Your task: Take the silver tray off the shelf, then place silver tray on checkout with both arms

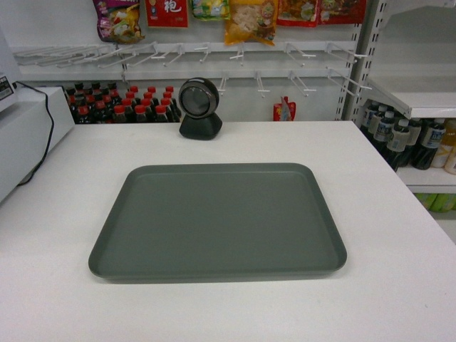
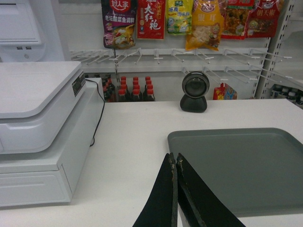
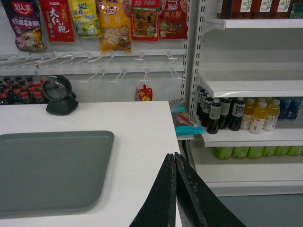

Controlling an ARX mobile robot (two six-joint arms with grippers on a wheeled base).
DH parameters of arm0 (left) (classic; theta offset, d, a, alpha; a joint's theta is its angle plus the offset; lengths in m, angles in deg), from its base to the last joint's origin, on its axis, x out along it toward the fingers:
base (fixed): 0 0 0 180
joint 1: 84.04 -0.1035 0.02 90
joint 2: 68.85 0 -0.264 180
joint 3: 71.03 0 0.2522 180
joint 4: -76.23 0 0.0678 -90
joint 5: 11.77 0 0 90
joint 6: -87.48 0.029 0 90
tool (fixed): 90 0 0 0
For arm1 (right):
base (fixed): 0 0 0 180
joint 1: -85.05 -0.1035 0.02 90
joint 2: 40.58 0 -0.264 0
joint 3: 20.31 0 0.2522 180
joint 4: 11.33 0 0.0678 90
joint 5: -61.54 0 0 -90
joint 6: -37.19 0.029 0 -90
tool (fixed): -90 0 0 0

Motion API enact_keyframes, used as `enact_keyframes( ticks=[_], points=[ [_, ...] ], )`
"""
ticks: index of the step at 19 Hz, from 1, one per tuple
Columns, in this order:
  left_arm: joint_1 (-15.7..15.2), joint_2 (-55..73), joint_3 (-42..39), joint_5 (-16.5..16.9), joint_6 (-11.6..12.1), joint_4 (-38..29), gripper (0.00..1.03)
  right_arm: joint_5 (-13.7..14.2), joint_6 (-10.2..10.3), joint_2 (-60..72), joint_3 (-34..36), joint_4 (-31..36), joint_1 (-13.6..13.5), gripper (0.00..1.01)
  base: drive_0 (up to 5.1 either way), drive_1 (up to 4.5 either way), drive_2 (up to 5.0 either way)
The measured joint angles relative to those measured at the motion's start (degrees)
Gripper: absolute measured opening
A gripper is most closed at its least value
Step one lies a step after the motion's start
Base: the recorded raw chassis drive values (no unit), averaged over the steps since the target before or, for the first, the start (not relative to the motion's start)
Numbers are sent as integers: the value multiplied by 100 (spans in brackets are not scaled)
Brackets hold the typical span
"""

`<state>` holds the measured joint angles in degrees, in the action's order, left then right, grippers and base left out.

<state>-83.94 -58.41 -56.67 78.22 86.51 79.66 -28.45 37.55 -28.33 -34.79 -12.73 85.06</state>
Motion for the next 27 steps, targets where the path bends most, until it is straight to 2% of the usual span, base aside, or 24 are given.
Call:
enact_keyframes(
  ticks=[2, 3, 4, 5, 6, 13, 14, 15, 22, 23, 27],
  points=[
    [0, -39, 0, 0, 0, 26, 1, -2, 2, -48, 0, -52, 0, 2, 0, 0, 0],
    [0, -297, 17, -2, 0, 398, 1, -2, 0, -127, 0, -129, 0, 2, 0, 0, 0],
    [0, -813, 2, 7, -2, 1108, 1, 0, 0, -208, 0, -214, 0, 2, 0, 0, 0],
    [0, -984, 37, -13, 0, 992, 1, -4, 0, -632, 0, -903, 0, 2, 0, 0, 0],
    [0, -986, 2, -4, 0, 1049, 1, -15, -2, -949, 0, -1257, 0, 2, 0, 0, 0],
    [-2, -990, 2, 0, 0, 1021, 1, 0, 0, -1200, 0, -1268, 2, 2, 0, 0, 0],
    [-2, -990, 2, 7, -2, 1062, 6, -4, 0, -1196, -2, -1281, 0, 6, 0, 0, 0],
    [-2, -990, 2, 2, 0, 1062, 21, -2, 0, -1202, -2, -1261, 0, 21, 0, 0, 0],
    [-2, -990, 2, 0, 2, 1060, 100, -2, 0, -1202, -2, -1263, 0, 100, 0, 0, 0],
    [-2, -990, 2, 0, 2, 1060, 97, -2, 0, -1202, -2, -1263, 0, 97, 0, 0, 0],
    [-2, -990, 2, 0, 0, 1058, 98, -2, 0, -1202, -2, -1263, 0, 98, 0, 0, 0]
  ],
)
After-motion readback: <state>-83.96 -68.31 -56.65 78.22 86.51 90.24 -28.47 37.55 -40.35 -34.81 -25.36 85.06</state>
